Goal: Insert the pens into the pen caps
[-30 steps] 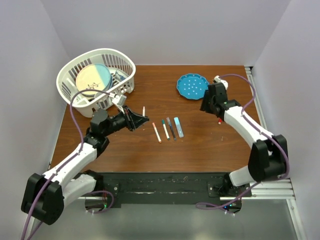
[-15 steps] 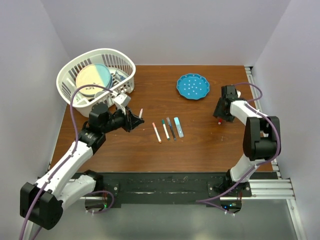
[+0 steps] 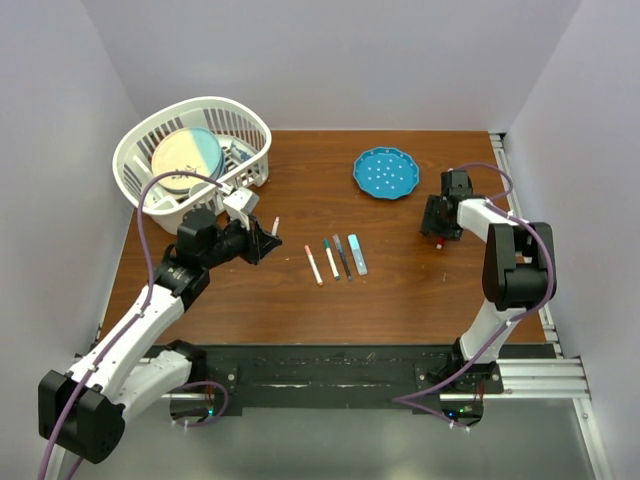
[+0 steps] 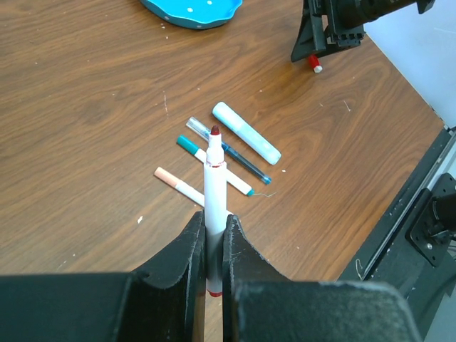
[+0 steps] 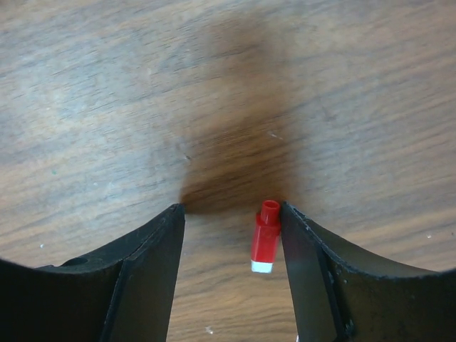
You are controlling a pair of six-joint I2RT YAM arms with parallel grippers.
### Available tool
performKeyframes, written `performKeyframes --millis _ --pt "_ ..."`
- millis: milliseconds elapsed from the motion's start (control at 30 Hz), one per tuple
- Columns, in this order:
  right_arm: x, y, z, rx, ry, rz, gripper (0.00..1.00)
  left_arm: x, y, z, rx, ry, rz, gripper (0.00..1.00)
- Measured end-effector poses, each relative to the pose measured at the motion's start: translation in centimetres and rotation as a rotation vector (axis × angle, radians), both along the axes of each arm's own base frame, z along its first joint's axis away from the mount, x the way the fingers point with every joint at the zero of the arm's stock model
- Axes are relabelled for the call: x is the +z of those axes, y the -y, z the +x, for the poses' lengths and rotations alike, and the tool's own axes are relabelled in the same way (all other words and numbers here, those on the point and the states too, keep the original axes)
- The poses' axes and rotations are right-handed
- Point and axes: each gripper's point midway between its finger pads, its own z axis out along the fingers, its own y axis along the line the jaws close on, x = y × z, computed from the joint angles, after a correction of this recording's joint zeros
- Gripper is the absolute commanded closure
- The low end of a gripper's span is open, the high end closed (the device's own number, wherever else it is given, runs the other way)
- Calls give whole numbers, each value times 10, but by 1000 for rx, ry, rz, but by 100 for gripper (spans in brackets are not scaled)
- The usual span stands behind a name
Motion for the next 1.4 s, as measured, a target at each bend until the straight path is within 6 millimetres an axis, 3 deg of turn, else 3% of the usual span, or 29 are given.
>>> performKeyframes --millis 367,500,633,800,933,1233,1400 --pt "1 -24 4 107 16 55 43 -1 -1 1 7 0 4 100" --pt "1 -44 -1 158 6 34 43 -1 -1 1 10 0 5 100" --pt "0 -52 -13 168 -10 17 44 -1 -1 1 10 0 5 100" --pt "2 -46 -37 146 -48 10 44 -1 -1 1 10 -1 5 100" --pt "12 -44 -43 120 -42 10 44 -1 -1 1 10 -1 5 100" --pt "34 -32 -30 61 -2 -45 44 -1 -2 2 14 0 6 100" --pt "31 -18 -18 9 -21 -90 45 -1 -2 2 14 0 6 100"
